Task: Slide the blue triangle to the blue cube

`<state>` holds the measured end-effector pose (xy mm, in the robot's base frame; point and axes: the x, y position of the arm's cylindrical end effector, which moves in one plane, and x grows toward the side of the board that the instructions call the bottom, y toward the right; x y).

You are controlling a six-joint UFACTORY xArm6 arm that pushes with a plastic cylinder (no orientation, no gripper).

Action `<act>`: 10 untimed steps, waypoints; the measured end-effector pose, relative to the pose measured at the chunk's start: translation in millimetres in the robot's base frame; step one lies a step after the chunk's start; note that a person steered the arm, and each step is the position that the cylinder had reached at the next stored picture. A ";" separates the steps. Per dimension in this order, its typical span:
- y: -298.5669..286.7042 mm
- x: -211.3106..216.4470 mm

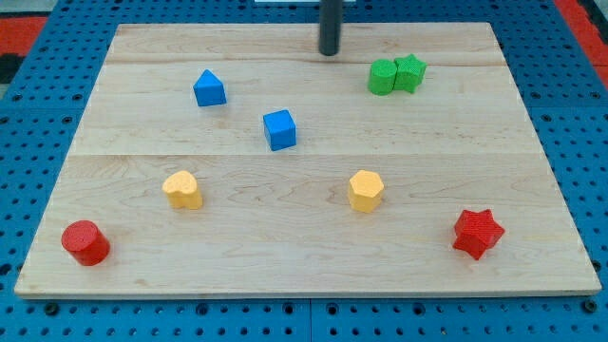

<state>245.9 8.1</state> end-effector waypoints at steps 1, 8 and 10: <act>-50.6 7.5; -136.8 101.8; -99.1 118.0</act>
<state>363.9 -91.0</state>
